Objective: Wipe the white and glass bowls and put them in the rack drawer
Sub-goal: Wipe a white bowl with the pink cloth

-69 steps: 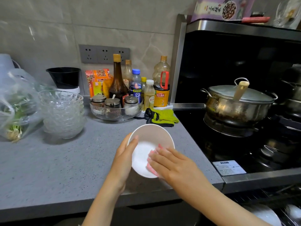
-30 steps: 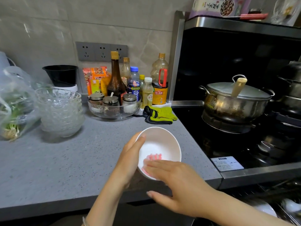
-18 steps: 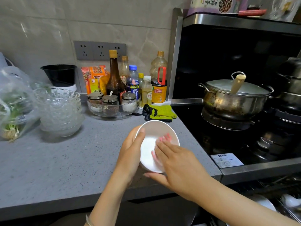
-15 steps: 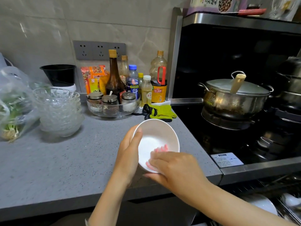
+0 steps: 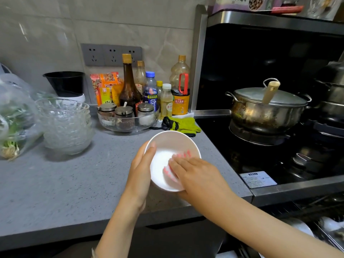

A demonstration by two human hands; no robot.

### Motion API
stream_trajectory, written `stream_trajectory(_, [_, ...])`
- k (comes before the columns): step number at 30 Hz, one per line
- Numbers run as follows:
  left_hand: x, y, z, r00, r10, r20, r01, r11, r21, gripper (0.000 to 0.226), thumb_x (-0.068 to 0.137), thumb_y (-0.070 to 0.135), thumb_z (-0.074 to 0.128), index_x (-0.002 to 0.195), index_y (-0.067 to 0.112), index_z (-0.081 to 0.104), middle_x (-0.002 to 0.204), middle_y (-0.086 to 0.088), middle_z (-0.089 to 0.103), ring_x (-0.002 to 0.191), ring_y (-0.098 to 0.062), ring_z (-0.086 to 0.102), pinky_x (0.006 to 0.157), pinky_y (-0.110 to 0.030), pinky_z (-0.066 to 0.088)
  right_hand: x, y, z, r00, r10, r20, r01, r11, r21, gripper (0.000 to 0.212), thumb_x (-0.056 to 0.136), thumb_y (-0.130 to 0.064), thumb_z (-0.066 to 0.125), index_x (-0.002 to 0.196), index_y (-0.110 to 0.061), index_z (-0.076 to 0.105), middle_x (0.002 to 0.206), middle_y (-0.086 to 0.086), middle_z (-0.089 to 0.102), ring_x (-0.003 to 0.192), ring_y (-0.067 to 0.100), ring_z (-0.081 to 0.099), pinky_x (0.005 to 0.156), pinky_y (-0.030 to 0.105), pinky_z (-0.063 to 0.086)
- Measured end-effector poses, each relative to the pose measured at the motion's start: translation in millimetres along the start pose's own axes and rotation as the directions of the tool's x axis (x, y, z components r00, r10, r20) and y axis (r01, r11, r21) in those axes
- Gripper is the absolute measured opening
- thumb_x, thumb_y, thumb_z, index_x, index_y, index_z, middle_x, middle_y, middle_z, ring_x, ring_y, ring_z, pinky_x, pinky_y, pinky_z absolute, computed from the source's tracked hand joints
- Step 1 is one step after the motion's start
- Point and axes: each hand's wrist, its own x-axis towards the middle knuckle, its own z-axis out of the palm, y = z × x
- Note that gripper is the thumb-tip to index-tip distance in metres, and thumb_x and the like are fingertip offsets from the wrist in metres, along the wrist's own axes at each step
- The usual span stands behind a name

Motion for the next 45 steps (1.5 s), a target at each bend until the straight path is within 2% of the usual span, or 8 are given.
stream_trajectory(12, [11.5, 22.1, -15.3, 0.956, -0.198, 0.218, 0.194, 0.980, 0.039, 0.060, 0.080, 0.068, 0.034, 0.116, 0.032, 0.064, 0.109, -0.003, 0.072, 0.107, -0.021, 0.066, 0.097, -0.043, 0.048, 5.9, 15.1, -14.1, 0.995, -0.074, -0.074, 0.098, 0.908, 0.407, 0.036, 0.084, -0.048, 0.049, 0.063, -0.026, 0.068, 0.056, -0.010, 0.061, 0.050, 0.013, 0.057, 0.037, 0.020, 0.039])
stream_trajectory(16, [21.2, 18.7, -10.6, 0.925, -0.276, 0.260, 0.320, 0.936, -0.146, 0.076, 0.088, 0.070, 0.021, 0.119, 0.016, 0.064, 0.109, -0.013, 0.071, 0.104, -0.027, 0.065, 0.097, -0.044, 0.044, 15.3, 22.9, -34.5, 0.961, 0.182, 0.210, -0.253, 0.260, 0.932, 0.034, 0.069, -0.036, 0.081, 0.068, -0.006, 0.066, 0.064, 0.009, 0.064, 0.060, 0.024, 0.059, 0.055, 0.025, 0.043])
stream_trajectory(20, [28.6, 7.5, -1.1, 0.886, -0.343, 0.314, 0.448, 0.808, -0.383, 0.073, 0.087, 0.068, 0.033, 0.096, 0.011, 0.076, 0.102, -0.016, 0.072, 0.081, -0.026, 0.071, 0.080, -0.039, 0.052, 22.4, 24.6, -37.6, 0.897, 0.230, 0.378, -0.338, -0.195, 0.921, 0.031, 0.061, -0.021, 0.087, 0.087, -0.025, 0.071, 0.083, -0.007, 0.075, 0.078, 0.006, 0.070, 0.065, 0.022, 0.057])
stream_trajectory(30, [31.2, -1.0, -4.1, 0.906, -0.167, 0.389, 0.384, 0.711, -0.589, 0.098, 0.036, 0.042, 0.096, 0.122, 0.008, 0.065, 0.128, -0.019, 0.061, 0.109, -0.031, 0.063, 0.088, -0.047, 0.054, 19.0, 47.0, -21.4, 0.789, 0.287, 0.543, -0.438, -0.357, 0.825, 0.092, 0.040, -0.071, 0.081, 0.114, -0.019, 0.067, 0.102, 0.006, 0.073, 0.092, 0.017, 0.069, 0.076, 0.025, 0.055])
stream_trajectory(34, [30.1, 1.0, -4.7, 0.938, -0.149, 0.312, 0.320, 0.717, -0.619, 0.084, 0.030, 0.029, 0.099, 0.108, 0.008, 0.073, 0.122, -0.016, 0.065, 0.105, -0.026, 0.066, 0.084, -0.046, 0.056, 12.1, 49.8, -22.2, 0.739, 0.189, 0.646, -0.498, -0.493, 0.713, 0.055, 0.080, -0.044, 0.060, 0.124, -0.011, 0.059, 0.071, -0.005, 0.070, 0.071, 0.005, 0.067, 0.090, 0.033, 0.052])
stream_trajectory(38, [24.6, 11.2, -0.8, 0.964, -0.132, 0.231, 0.248, 0.761, -0.599, 0.074, 0.025, 0.035, 0.098, 0.094, 0.015, 0.078, 0.109, -0.010, 0.072, 0.095, -0.019, 0.071, 0.067, -0.035, 0.059, 6.8, 54.0, -18.7, 0.650, 0.226, 0.726, -0.368, -0.742, 0.561, 0.040, 0.087, -0.035, 0.055, 0.115, -0.009, 0.067, 0.113, 0.014, 0.070, 0.108, 0.025, 0.065, 0.091, 0.038, 0.054])
stream_trajectory(41, [21.5, 16.1, 2.0, 0.980, -0.114, 0.161, 0.186, 0.809, -0.558, 0.058, 0.051, 0.041, 0.089, 0.099, 0.012, 0.076, 0.107, -0.009, 0.073, 0.094, -0.016, 0.070, 0.074, -0.033, 0.060, 10.3, 57.5, -23.2, 0.679, 0.416, 0.605, -0.260, -0.634, 0.728, 0.060, 0.086, -0.044, 0.053, 0.123, 0.002, 0.057, 0.120, 0.020, 0.064, 0.113, 0.027, 0.062, 0.095, 0.035, 0.051])
stream_trajectory(45, [18.1, 18.0, 14.0, 0.985, -0.143, 0.099, 0.173, 0.872, -0.458, 0.048, 0.079, 0.037, 0.058, 0.118, 0.009, 0.064, 0.110, -0.012, 0.071, 0.099, -0.019, 0.069, 0.093, -0.038, 0.051, 21.5, 38.8, -32.9, 0.872, 0.467, 0.144, -0.150, -0.024, 0.988, 0.053, 0.089, -0.059, 0.048, 0.128, -0.025, 0.058, 0.138, -0.001, 0.055, 0.130, 0.012, 0.048, 0.105, 0.023, 0.041])
